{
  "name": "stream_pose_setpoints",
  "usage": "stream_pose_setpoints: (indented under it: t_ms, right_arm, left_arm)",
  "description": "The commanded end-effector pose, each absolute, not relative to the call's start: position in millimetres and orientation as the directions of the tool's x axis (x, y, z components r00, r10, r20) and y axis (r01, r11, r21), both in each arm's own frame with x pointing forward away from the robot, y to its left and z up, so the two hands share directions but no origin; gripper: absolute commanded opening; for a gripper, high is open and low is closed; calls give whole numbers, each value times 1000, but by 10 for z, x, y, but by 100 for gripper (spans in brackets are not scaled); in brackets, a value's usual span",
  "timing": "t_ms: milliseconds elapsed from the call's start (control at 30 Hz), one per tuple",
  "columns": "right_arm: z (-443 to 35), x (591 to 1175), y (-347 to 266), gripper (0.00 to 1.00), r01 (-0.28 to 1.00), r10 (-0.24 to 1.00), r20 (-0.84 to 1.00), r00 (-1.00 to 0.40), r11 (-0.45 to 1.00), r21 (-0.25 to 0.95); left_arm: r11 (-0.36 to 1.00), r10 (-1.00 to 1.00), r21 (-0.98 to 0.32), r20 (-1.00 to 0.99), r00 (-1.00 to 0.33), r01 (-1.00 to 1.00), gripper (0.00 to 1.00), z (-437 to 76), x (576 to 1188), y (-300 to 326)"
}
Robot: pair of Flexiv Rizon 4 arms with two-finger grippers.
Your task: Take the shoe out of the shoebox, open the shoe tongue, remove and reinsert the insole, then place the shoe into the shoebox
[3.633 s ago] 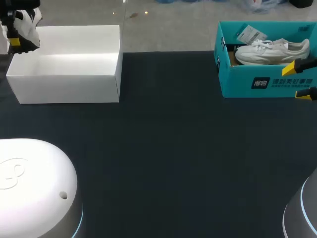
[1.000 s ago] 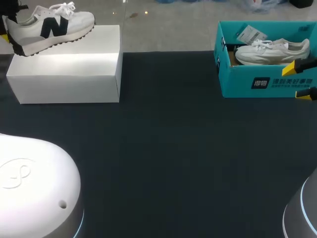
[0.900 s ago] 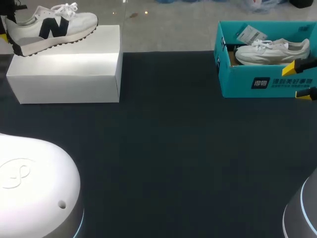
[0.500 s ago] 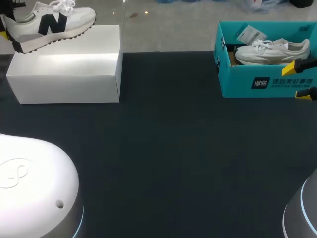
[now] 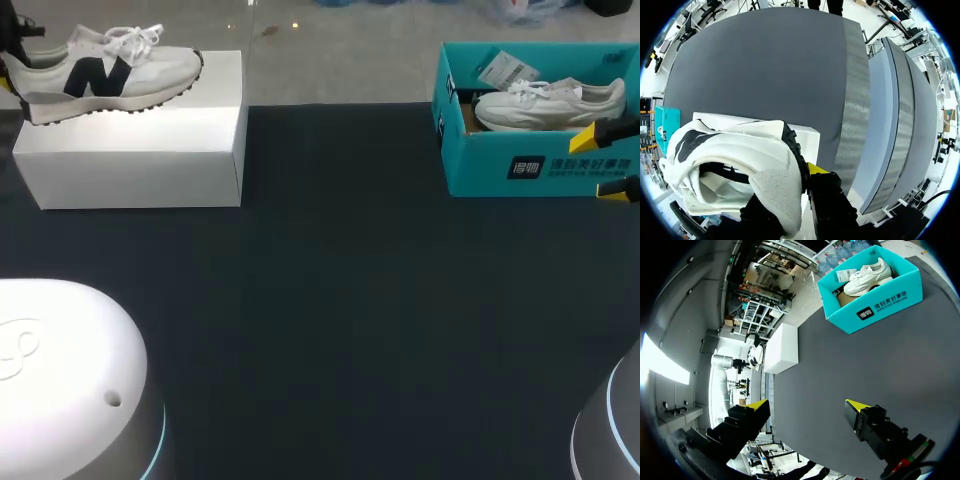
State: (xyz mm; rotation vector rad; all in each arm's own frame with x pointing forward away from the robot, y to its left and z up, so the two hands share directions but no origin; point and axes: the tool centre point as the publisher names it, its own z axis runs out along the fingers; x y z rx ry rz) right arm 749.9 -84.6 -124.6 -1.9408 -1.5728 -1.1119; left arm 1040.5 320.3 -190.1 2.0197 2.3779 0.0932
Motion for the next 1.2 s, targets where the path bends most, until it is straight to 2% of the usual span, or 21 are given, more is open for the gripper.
stream_pose_setpoints:
  t_ms: [33,133,167,200,333,400,467,933,967,1200]
  right_arm:
    - [-1248,7497,-840,100,944,623,780,50,-285,167]
    - [-1248,7497,-840,100,944,623,780,50,-285,167]
    - [-1248,7497,-840,100,944,623,780,50,-285,167]
    - [-1248,7497,-840,100,944,623,780,50,-285,167]
    - [-1248,7497,-840,100,944,623,780,50,-285,167]
    - [-1248,7497,-840,100,944,623,780,50,-285,167]
    - [-1248,7497,-840,100,944,623,780,50,-285,167]
    - [-1248,7497,-840,100,944,623,780,50,-285,167]
    - [-1248,7497,-840,100,944,623,780,50,-285,167]
    - [-1248,7497,-840,100,944,623,780,50,-285,167]
  left_arm:
    - [160,986,102,23,-163,982,0,-1892,10352,3194]
    - [144,988,114,30,-149,983,0,-1916,10375,3206]
    - [98,995,158,17,-102,983,0,-1932,10396,3209]
    - [101,995,129,-2,-102,987,0,-1944,10412,3211]
    - [-21,1000,149,22,18,989,0,-2008,10509,3239]
    - [-101,993,96,-48,105,990,0,-2015,10533,3263]
    - [-91,993,16,-72,92,996,0,-2002,10562,3267]
    - [-91,993,16,-72,92,996,0,-2002,10562,3267]
    - [-122,991,70,-40,125,990,0,-2045,10607,3282]
    - [-55,996,75,-61,60,996,0,-2278,10918,3369]
